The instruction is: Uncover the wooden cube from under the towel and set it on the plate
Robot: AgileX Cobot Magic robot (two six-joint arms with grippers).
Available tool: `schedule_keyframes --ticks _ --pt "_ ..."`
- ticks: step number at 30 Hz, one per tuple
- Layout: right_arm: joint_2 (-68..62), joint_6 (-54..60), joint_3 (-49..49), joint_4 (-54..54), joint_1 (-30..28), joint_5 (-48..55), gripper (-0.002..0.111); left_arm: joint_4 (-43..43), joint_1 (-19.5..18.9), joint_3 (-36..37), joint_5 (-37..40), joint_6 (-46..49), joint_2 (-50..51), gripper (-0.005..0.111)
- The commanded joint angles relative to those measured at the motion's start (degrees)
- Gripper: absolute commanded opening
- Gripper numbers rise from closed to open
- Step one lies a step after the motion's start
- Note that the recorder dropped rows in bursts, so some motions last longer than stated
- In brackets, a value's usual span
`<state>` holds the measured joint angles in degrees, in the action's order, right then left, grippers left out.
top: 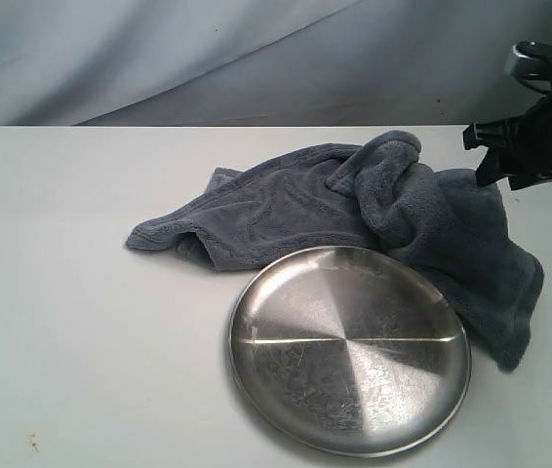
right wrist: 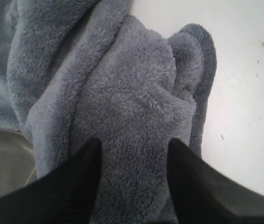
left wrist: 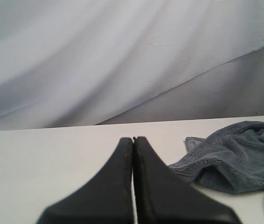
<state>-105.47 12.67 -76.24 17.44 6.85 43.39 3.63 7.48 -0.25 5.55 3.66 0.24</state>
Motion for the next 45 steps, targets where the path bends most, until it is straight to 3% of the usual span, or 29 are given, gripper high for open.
schedule_keyframes --ticks 1,18,31,45 --pt "0.3 0.3 0.8 -0.7 0.0 1.7 0.056 0.1 -0.1 0.3 -0.6 -0.1 -0.2 0.0" --pt "-1.8 -0.7 1.9 -2.0 0.0 -2.3 0.055 0.1 -0.1 0.3 -0.6 -0.1 -0.2 0.0" --pt "-2.3 -0.7 5.2 -1.8 0.0 -7.3 0.043 0.1 -0.1 0.3 -0.6 -0.1 -0.2 0.0" --pt "-2.3 -0.7 5.2 -1.8 0.0 -7.1 0.0 0.1 -0.1 0.3 -0.6 -0.1 -0.2 0.0"
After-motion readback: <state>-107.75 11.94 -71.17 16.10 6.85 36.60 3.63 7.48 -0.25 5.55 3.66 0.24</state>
